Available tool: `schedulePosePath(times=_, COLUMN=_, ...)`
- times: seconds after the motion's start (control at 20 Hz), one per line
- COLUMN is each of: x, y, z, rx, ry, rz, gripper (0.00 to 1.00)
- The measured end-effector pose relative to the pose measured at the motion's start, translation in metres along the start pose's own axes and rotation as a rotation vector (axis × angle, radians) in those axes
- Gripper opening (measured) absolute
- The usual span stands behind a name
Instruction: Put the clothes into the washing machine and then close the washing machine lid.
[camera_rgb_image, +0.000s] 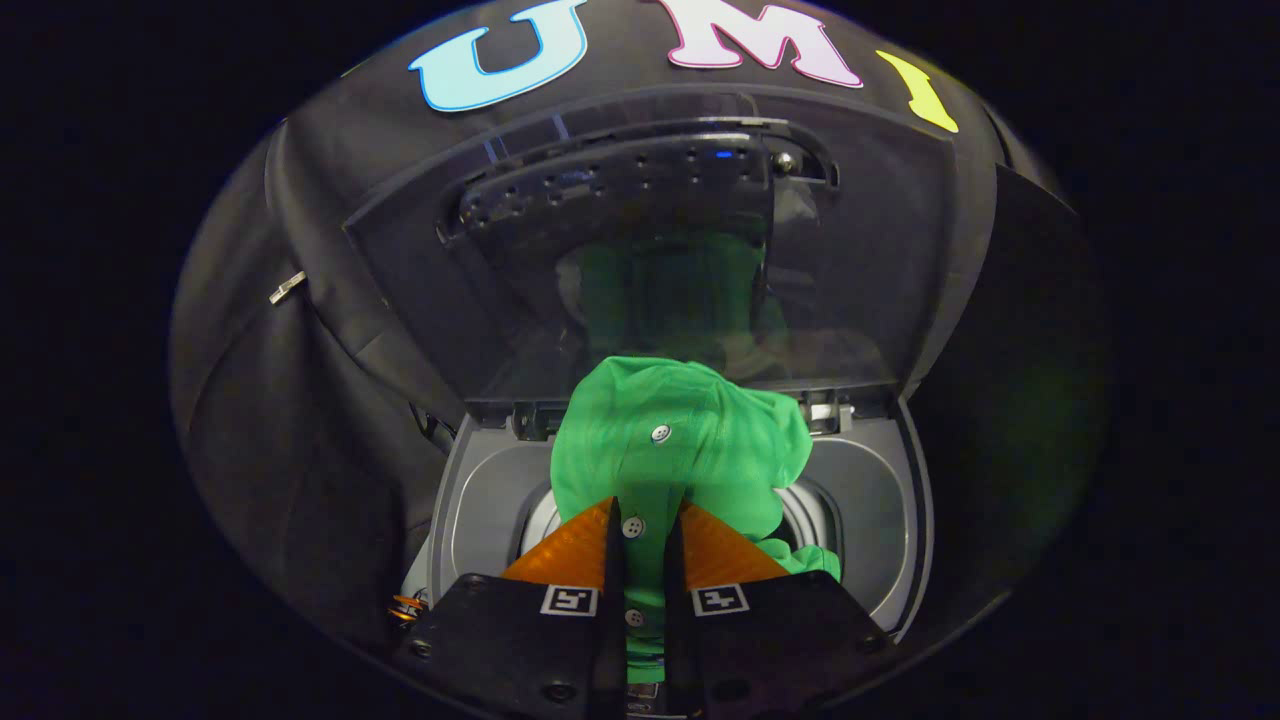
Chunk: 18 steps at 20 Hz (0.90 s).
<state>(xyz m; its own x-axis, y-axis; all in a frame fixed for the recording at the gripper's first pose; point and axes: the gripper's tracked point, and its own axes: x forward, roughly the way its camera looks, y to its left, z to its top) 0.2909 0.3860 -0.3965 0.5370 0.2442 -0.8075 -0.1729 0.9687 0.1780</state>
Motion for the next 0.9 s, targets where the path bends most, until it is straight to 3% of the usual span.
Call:
schedulePosePath(times=0.3, x=0.009, y=-0.005, z=-0.012, rx=0.038, ry=0.025, rz=-0.037, gripper=0.2)
schedulePosePath(times=0.4, x=0.016, y=-0.008, z=-0.02, rx=0.077, ry=0.045, rz=-0.032, gripper=0.26)
schedulePosePath(times=0.65, x=0.013, y=-0.025, z=-0.021, rx=0.069, ry=0.028, rz=-0.076, gripper=1.0)
schedulePosePath(times=0.9, x=-0.003, y=-0.024, z=-0.008, rx=0.038, ry=-0.036, rz=-0.053, gripper=0.98)
